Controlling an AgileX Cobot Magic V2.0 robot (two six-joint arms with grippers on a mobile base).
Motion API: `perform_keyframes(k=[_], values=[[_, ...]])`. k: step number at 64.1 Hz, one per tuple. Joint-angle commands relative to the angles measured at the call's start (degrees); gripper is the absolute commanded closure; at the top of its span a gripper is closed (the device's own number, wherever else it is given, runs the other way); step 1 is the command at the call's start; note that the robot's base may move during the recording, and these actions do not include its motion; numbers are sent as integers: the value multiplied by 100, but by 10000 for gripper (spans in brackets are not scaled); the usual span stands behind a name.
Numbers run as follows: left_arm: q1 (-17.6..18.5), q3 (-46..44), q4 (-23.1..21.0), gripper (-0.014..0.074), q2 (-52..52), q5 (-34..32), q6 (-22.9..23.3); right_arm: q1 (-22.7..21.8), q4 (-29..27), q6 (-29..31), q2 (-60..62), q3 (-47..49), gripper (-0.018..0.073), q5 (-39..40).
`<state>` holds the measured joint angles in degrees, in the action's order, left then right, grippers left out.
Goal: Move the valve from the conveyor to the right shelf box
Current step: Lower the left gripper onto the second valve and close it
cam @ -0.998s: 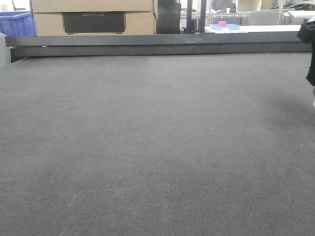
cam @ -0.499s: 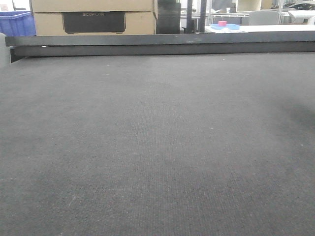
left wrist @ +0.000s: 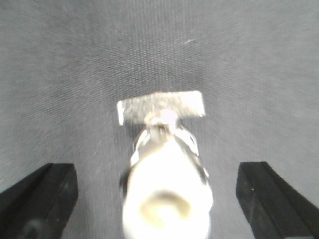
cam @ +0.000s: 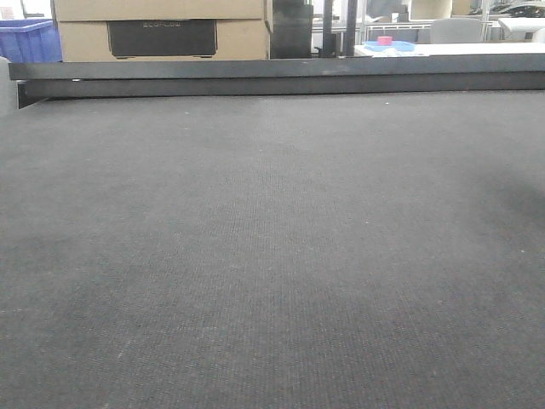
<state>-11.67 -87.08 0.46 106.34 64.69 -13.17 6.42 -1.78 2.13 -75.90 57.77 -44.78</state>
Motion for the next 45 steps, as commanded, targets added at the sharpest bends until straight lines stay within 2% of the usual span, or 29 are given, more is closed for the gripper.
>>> perform_keyframes(k=[1,14,19,24,36,45], values=[[-15,-56,-46,60,80,-130,-8,-3,10,35,104,29,717,204],[-15,-56,-46,64,140,-139,-8,-3,10,35,104,29,717,204],[-15,-56,-46,108,140,-168,-8,-3,10,35,104,29,717,204],[-15,-56,-46,222,140,-126,-8,-3,10,35,104,29,717,215],[-15,-56,-46,713,140,-2,23,-3,10,35,104,29,717,248],[38,-56,-46,708,-91,-10,173,-3,10,35,104,29,717,345]])
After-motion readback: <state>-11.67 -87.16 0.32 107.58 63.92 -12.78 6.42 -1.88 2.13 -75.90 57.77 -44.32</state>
